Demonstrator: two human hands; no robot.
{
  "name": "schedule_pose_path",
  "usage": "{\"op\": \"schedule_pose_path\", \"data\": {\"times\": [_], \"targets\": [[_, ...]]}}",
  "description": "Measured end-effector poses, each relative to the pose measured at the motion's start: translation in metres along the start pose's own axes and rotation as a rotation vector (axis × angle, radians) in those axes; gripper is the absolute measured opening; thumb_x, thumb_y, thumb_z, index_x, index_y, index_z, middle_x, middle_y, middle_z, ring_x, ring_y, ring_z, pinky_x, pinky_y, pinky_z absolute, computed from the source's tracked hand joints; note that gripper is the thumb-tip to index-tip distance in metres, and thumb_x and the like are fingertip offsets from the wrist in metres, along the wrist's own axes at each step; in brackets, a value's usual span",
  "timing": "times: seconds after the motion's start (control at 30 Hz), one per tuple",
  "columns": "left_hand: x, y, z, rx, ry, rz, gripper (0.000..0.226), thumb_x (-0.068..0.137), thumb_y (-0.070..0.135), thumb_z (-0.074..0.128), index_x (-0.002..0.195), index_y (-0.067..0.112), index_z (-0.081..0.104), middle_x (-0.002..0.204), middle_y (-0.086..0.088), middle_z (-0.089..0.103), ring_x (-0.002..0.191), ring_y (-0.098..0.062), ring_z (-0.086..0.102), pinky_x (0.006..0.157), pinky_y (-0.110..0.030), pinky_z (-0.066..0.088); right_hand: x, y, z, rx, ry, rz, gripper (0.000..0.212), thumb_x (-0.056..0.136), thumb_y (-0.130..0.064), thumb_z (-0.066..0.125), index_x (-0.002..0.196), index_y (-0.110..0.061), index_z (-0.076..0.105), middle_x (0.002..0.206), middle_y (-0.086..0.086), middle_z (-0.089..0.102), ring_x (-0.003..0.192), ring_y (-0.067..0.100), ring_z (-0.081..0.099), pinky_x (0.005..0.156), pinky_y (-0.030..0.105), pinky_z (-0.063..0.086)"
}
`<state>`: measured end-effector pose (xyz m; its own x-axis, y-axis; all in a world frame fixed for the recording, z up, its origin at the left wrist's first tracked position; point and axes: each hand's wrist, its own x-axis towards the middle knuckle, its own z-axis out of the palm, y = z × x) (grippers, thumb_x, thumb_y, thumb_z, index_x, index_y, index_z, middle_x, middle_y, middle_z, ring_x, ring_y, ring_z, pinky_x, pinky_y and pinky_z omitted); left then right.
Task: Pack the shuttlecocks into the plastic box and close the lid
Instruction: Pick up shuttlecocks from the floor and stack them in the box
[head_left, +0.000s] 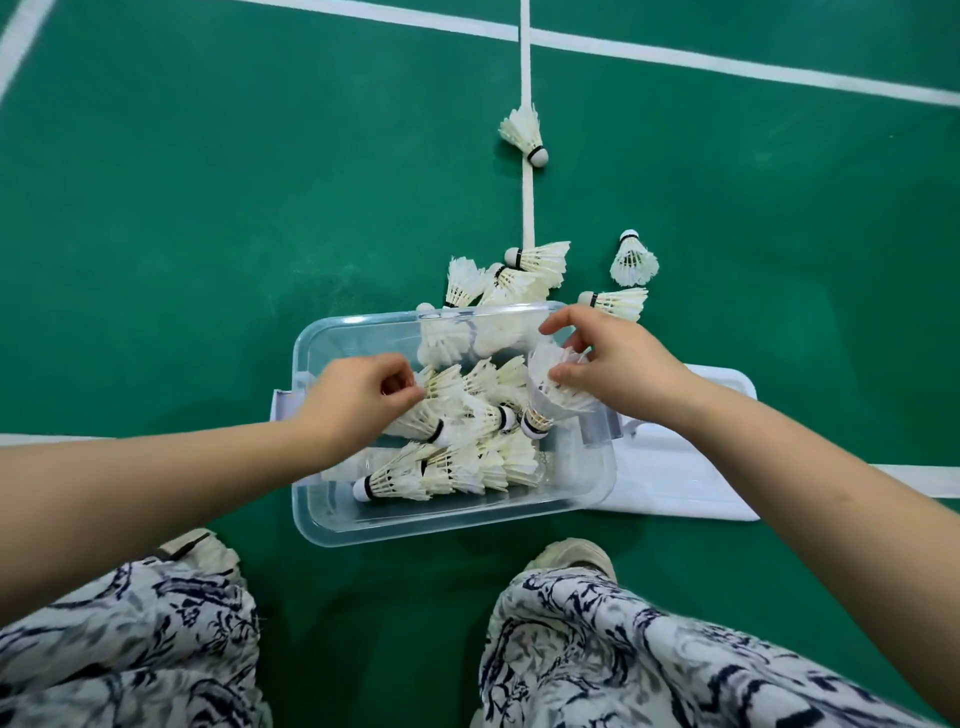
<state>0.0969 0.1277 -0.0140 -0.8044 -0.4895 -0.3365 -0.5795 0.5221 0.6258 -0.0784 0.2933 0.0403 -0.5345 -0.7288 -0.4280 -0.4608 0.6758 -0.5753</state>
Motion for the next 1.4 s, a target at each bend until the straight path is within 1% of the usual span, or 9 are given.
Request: {"op": "schedule_pose_path", "data": {"times": [0.13,0.3,0.57,0.77,0.93,1.1,1.23,1.33,1.4], "targets": [[0.002,0.003,0.022,-0.027,-0.049,-0.085,0.016,0.085,0.028,0.059,0.074,0.017,0.054,0.068,-0.001,0.061,0.068,-0.022,0.060,0.069,-0.032,0.048,0.002,-0.002,0.002,0.019,0.001,-0.004,0.034,0.083,-0.015,0.064,0.114,-0.026,0.054,0.078,-0.013,0.050,0.065,0.002,0.049,0.063,0.013,0.038],[0.000,-0.001,0.031,-0.073,-0.021,-0.112,0.014,0.088,0.026,0.055,0.079,0.016,0.053,0.066,0.003,0.057,0.065,-0.017,0.055,0.062,-0.029,0.042,0.002,0.003,0.003,-0.001,-0.007,0.006,0.034,0.083,-0.015,0.063,0.114,-0.026,0.055,0.078,-0.014,0.049,0.066,0.000,0.048,0.063,0.012,0.037],[-0.002,-0.001,0.032,-0.111,0.082,-0.109,0.012,0.090,0.027,0.050,0.081,0.020,0.050,0.072,0.000,0.060,0.071,-0.021,0.055,0.069,-0.034,0.045,0.001,0.005,0.006,-0.012,-0.028,0.010,0.032,0.085,-0.014,0.062,0.114,-0.025,0.056,0.076,-0.016,0.048,0.065,-0.002,0.047,0.063,0.009,0.035],[0.004,0.000,0.045,-0.176,-0.028,-0.110,0.012,0.089,0.024,0.053,0.080,0.017,0.051,0.065,0.004,0.053,0.069,-0.021,0.051,0.066,-0.031,0.040,0.002,0.006,0.009,-0.025,-0.034,0.013,0.031,0.085,-0.014,0.062,0.114,-0.026,0.057,0.076,-0.016,0.048,0.065,-0.002,0.046,0.056,0.002,0.035],[0.014,-0.001,0.058,-0.055,0.014,-0.137,0.013,0.088,0.024,0.052,0.081,0.014,0.049,0.078,-0.004,0.057,0.076,-0.024,0.050,0.066,-0.030,0.036,0.003,0.007,0.011,-0.030,-0.047,0.019,0.031,0.085,-0.015,0.062,0.113,-0.027,0.057,0.077,-0.017,0.047,0.066,-0.002,0.046,0.057,0.004,0.033],[0.018,-0.003,0.058,0.068,0.012,-0.130,0.013,0.088,0.026,0.051,0.083,0.014,0.050,0.080,-0.004,0.057,0.077,-0.025,0.051,0.064,-0.031,0.037,0.003,0.009,0.013,-0.010,-0.066,0.027,0.029,0.085,-0.017,0.062,0.112,-0.027,0.058,0.080,-0.016,0.047,0.067,-0.002,0.046,0.059,0.010,0.036],[0.020,0.000,0.052,0.055,-0.001,-0.161,0.023,0.087,0.039,0.051,0.086,0.015,0.051,0.082,-0.003,0.060,0.084,-0.028,0.057,0.068,-0.034,0.043,0.001,0.008,0.015,-0.006,-0.081,0.022,0.024,0.086,-0.018,0.061,0.108,-0.026,0.060,0.081,-0.016,0.046,0.068,-0.002,0.046,0.060,0.012,0.036],[0.011,0.004,0.041,0.123,0.049,-0.139,0.042,0.083,0.054,0.049,0.105,0.019,0.045,0.082,0.000,0.058,0.077,-0.025,0.057,0.066,-0.036,0.048,-0.001,0.006,0.015,-0.003,-0.073,0.014,0.021,0.087,-0.018,0.059,0.106,-0.025,0.060,0.080,-0.016,0.047,0.068,-0.001,0.046,0.062,0.012,0.037],[0.004,0.008,0.030,0.131,0.066,-0.065,0.049,0.082,0.053,0.050,0.118,0.021,0.038,0.086,0.002,0.049,0.076,-0.022,0.054,0.068,-0.037,0.048,-0.003,0.003,0.015,-0.006,-0.072,0.006,0.019,0.087,-0.017,0.058,0.104,-0.025,0.061,0.081,-0.013,0.050,0.070,0.006,0.048,0.063,0.014,0.037]]}}
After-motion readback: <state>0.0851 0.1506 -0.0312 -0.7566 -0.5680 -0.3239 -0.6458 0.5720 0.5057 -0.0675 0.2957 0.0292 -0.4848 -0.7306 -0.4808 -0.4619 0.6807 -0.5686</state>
